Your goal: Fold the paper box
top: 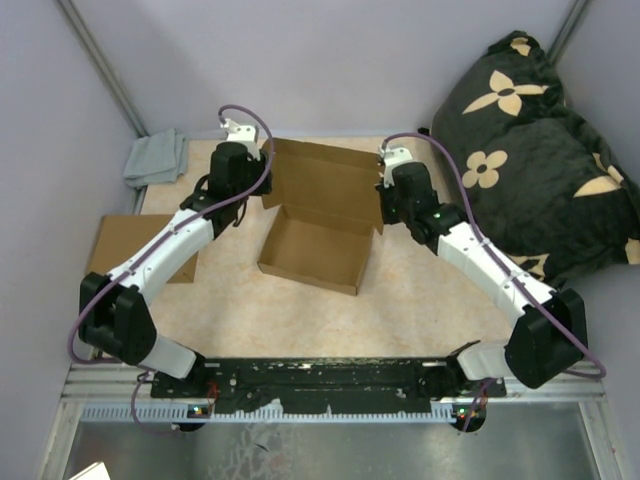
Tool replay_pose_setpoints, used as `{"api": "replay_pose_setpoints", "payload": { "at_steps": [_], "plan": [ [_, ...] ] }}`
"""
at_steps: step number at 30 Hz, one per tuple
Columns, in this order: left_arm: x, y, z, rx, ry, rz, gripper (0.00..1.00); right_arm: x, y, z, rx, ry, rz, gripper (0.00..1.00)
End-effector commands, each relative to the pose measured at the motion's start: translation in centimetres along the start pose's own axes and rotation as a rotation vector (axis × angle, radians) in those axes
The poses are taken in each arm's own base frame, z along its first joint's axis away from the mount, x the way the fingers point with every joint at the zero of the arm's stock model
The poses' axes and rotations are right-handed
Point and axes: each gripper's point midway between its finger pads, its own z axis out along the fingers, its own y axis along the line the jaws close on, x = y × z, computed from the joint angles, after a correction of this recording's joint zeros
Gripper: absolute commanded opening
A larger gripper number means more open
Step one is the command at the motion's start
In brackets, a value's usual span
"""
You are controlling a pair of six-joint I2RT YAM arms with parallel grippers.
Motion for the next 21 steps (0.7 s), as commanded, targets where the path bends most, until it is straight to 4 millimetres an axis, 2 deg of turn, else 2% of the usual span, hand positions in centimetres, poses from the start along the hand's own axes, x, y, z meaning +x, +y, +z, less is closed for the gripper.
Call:
{"api": "replay_pose_setpoints", "payload": {
  "at_steps": [1, 9, 12, 15, 16, 19, 21],
  "plan": [
    [-2.1, -0.3, -0.1, 0.031, -0.078, -0.001, 0.43, -2.8, 0.1, -0.2, -0.014, -0.074, 0.015, 0.0],
    [-1.6, -1.7, -0.7, 0.112, -0.068, -0.018, 0.17, -3.5, -0.1, 0.1, -0.011, -0.083, 0.028, 0.0],
    [-1.7, -2.0, -1.4, 0.138, -0.079, -0.021, 0.11, -3.8, 0.1, 0.4, -0.017, -0.082, 0.034, 0.0],
    [-1.7, -1.3, -1.5, 0.109, -0.09, -0.013, 0.08, -4.0, 0.1, 0.5, -0.018, -0.08, 0.039, 0.0],
    [-1.8, -1.0, -1.5, 0.092, -0.092, -0.009, 0.12, -4.0, 0.1, 0.6, -0.016, -0.078, 0.038, 0.0],
    [-2.0, 0.6, -1.3, 0.005, -0.092, 0.022, 0.53, -4.0, -0.1, 0.5, -0.007, -0.075, 0.038, 0.0],
    [-1.8, 1.4, -0.8, -0.033, -0.074, 0.036, 0.6, -4.0, -0.2, 0.4, -0.005, -0.076, 0.037, 0.0]
  ]
}}
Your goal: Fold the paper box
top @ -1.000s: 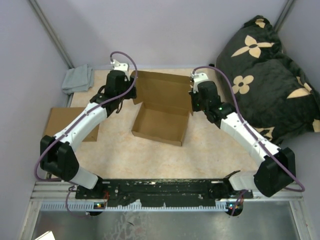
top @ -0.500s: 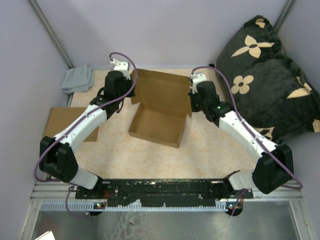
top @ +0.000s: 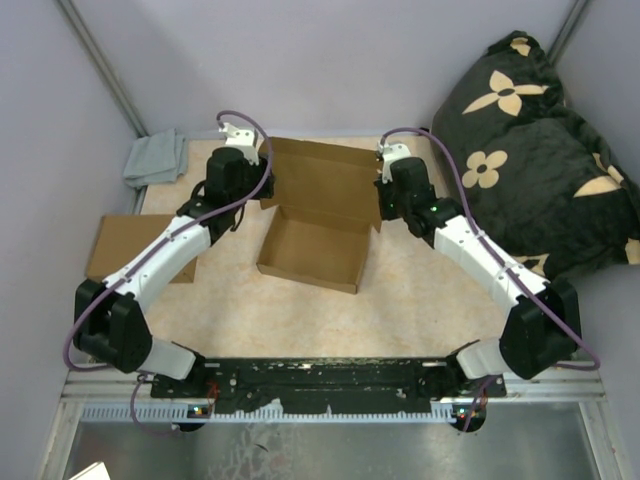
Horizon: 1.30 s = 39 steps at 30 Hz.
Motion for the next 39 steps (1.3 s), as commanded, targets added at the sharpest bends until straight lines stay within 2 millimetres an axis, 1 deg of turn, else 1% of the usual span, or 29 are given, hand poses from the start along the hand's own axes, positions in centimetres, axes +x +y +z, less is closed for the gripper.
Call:
{"api": "replay_pose_setpoints", "payload": {
  "at_steps": [1, 5, 11, 13, 14, 15, 17, 19, 20, 22, 23, 28, 32, 35, 39],
  "plan": [
    [-1.9, 2.1, 0.3, -0.093, -0.033, 0.029, 0.61, -3.7, -0.1, -0.9, -0.001, -0.095, 0.02, 0.0],
    [-1.9, 2.1, 1.4, -0.081, -0.008, 0.026, 0.62, -3.4, -0.1, -1.0, -0.009, -0.091, 0.021, 0.0],
    [-1.5, 1.9, 2.4, -0.066, -0.005, 0.028, 0.62, -3.3, 0.0, -0.9, -0.022, -0.086, 0.018, 0.0],
    [-1.2, 1.7, 2.7, -0.052, 0.004, 0.03, 0.59, -3.3, 0.1, -0.8, -0.028, -0.085, 0.017, 0.0],
    [-1.0, 1.5, 2.8, -0.042, 0.01, 0.029, 0.57, -3.3, 0.2, -0.8, -0.031, -0.085, 0.019, 0.0],
    [-0.8, 1.4, 2.8, -0.032, 0.015, 0.026, 0.51, -3.3, 0.2, -0.8, -0.032, -0.086, 0.021, 0.0],
    [-0.8, 0.9, 2.5, -0.006, 0.009, 0.01, 0.35, -3.4, 0.4, -0.7, -0.038, -0.085, 0.029, 0.0],
    [-1.0, 0.3, 1.9, 0.026, -0.008, -0.012, 0.22, -3.4, 0.5, -0.5, -0.042, -0.078, 0.037, 0.0],
    [-1.1, 0.0, 1.5, 0.046, -0.017, -0.024, 0.17, -3.5, 0.6, -0.4, -0.045, -0.077, 0.042, 0.0],
    [-1.2, -0.6, 0.8, 0.083, -0.023, -0.053, 0.1, -3.5, 0.8, -0.1, -0.053, -0.073, 0.055, 0.0],
    [-0.8, -0.9, 0.5, 0.101, -0.017, -0.065, 0.09, -3.6, 0.9, 0.1, -0.057, -0.072, 0.06, 0.0],
    [-0.6, -2.0, -0.6, 0.166, -0.023, -0.103, 0.01, -4.7, 1.0, 0.8, -0.048, -0.091, 0.084, 0.0],
    [-0.8, -3.2, -1.5, 0.241, -0.043, -0.109, 0.0, -6.4, 0.5, 1.2, -0.014, -0.129, 0.083, 0.0],
    [-1.0, -3.8, -2.1, 0.278, -0.058, -0.121, 0.0, -7.7, 0.3, 1.8, 0.003, -0.146, 0.074, 0.0],
    [-0.9, -4.1, -2.6, 0.303, -0.067, -0.125, 0.0, -8.6, 0.4, 3.0, 0.007, -0.16, 0.071, 0.0]
  ]
}}
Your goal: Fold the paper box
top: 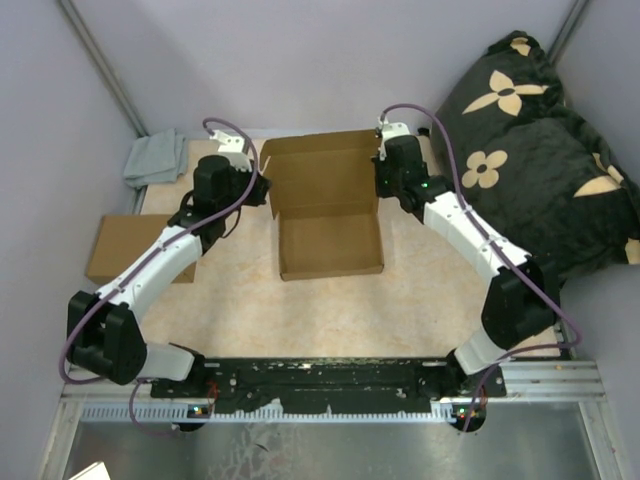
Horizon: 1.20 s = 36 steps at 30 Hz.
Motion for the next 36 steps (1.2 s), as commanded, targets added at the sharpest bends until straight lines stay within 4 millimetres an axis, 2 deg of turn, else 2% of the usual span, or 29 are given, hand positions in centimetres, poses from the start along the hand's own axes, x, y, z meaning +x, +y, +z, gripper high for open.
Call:
{"api": "replay_pose_setpoints", "payload": {
  "at_steps": [1, 6, 13, 16, 20, 26, 33, 36],
  "plan": [
    [-1.4, -2.5, -0.9, 0.123, -0.061, -0.017, 0.0, -4.8, 1.3, 0.2, -0.036, -0.135, 0.014, 0.0],
    [-0.4, -3.0, -1.0, 0.152, -0.034, -0.029, 0.03, -2.5, 1.0, 0.4, -0.032, -0.125, 0.031, 0.0],
    [2.4, -3.6, -2.0, 0.176, 0.019, -0.068, 0.1, 3.4, 0.9, -1.2, -0.052, -0.095, 0.068, 0.01],
    [3.5, -4.2, -2.8, 0.206, 0.035, -0.108, 0.12, 5.0, 1.0, -2.1, -0.052, -0.086, 0.08, 0.02],
    [4.3, -5.2, -3.5, 0.239, 0.035, -0.142, 0.14, 6.1, 1.6, -3.0, -0.058, -0.078, 0.074, 0.02],
    [3.8, -6.7, -3.4, 0.273, 0.034, -0.155, 0.15, 6.5, 2.4, -3.3, -0.067, -0.063, 0.064, 0.02],
    [5.2, -6.7, -3.6, 0.261, 0.065, -0.149, 0.15, 7.5, 2.6, -3.3, -0.061, -0.041, 0.061, 0.02],
    [6.8, -6.0, -4.0, 0.23, 0.109, -0.131, 0.16, 8.6, 2.4, -3.4, -0.055, -0.005, 0.056, 0.03]
  ]
}}
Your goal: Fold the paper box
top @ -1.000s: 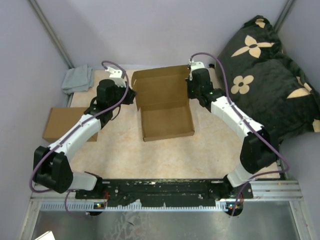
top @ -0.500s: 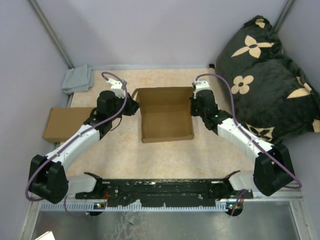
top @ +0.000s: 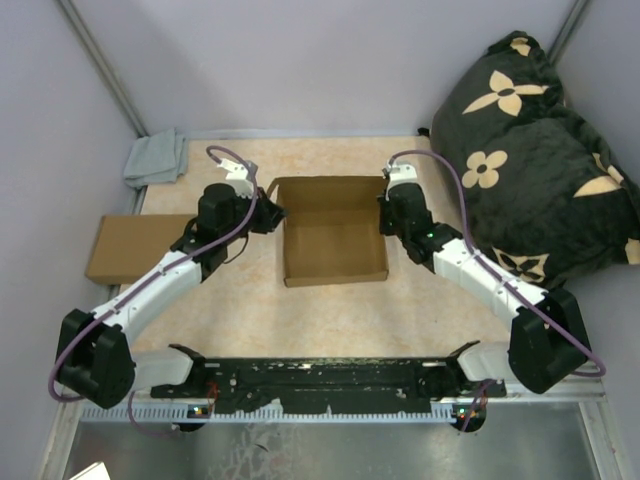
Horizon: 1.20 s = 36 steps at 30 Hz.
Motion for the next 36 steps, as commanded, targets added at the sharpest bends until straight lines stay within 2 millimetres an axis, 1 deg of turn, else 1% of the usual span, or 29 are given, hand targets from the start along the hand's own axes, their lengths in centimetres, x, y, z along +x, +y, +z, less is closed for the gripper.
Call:
{"api": "replay_pose_setpoints", "payload": {
  "at_steps": [1, 3, 4, 5, 6, 8, 9, 10, 14, 17, 20, 23, 26, 28, 30, 32, 34, 36],
  "plan": [
    [2.4, -0.9, -0.9, 0.036, 0.071, 0.007, 0.17, 2.0, 1.9, -1.1, -0.075, 0.061, 0.003, 0.04],
    [3.8, -0.1, -1.7, -0.001, 0.115, 0.012, 0.22, 3.1, 1.7, -1.5, -0.077, 0.094, 0.002, 0.07],
    [4.5, 0.3, -2.2, -0.02, 0.144, 0.009, 0.26, 3.6, 1.6, -1.8, -0.083, 0.108, 0.001, 0.13],
    [5.2, 0.6, -2.6, -0.038, 0.172, 0.002, 0.3, 4.1, 1.6, -2.2, -0.09, 0.125, 0.002, 0.22],
    [6.1, 1.0, -3.1, -0.059, 0.203, -0.009, 0.34, 4.8, 1.5, -2.6, -0.095, 0.148, 0.009, 0.34],
    [7.4, 1.5, -4.3, -0.092, 0.249, -0.033, 0.4, 6.1, 1.5, -3.6, -0.109, 0.185, 0.026, 0.61],
    [7.8, 1.6, -4.9, -0.1, 0.261, -0.047, 0.42, 6.7, 1.4, -4.2, -0.114, 0.204, 0.036, 0.68],
    [8.3, 1.7, -5.6, -0.109, 0.274, -0.062, 0.43, 7.5, 1.3, -4.8, -0.118, 0.224, 0.049, 0.73],
    [9.6, 1.7, -8.4, -0.143, 0.292, -0.131, 0.47, 9.7, 1.4, -7.5, -0.162, 0.274, 0.106, 0.76],
    [10.2, 1.7, -10.3, -0.159, 0.298, -0.174, 0.48, 10.0, 1.8, -9.6, -0.213, 0.272, 0.154, 0.77],
    [9.7, 1.0, -11.7, -0.145, 0.275, -0.203, 0.48, 9.6, 2.9, -11.5, -0.292, 0.273, 0.196, 0.77],
    [8.2, 0.0, -12.5, -0.113, 0.216, -0.22, 0.48, 8.3, 4.0, -13.4, -0.371, 0.256, 0.217, 0.76],
    [6.5, -0.6, -12.4, -0.09, 0.159, -0.212, 0.48, 6.2, 4.3, -14.3, -0.397, 0.198, 0.214, 0.75],
    [5.7, -0.5, -11.6, -0.086, 0.126, -0.195, 0.48, 4.6, 3.8, -13.9, -0.365, 0.134, 0.199, 0.74],
    [5.1, -0.5, -10.4, -0.082, 0.122, -0.17, 0.47, 2.9, 3.2, -13.1, -0.318, 0.082, 0.174, 0.69],
    [4.6, -0.7, -9.0, -0.07, 0.137, -0.141, 0.47, 1.4, 2.8, -11.7, -0.273, 0.06, 0.162, 0.58],
    [4.0, -1.1, -7.3, -0.049, 0.156, -0.12, 0.46, 0.6, 2.7, -9.5, -0.245, 0.07, 0.16, 0.4],
    [3.5, -1.6, -5.7, -0.02, 0.173, -0.103, 0.46, 0.2, 2.8, -7.1, -0.227, 0.084, 0.162, 0.25]
  ]
}}
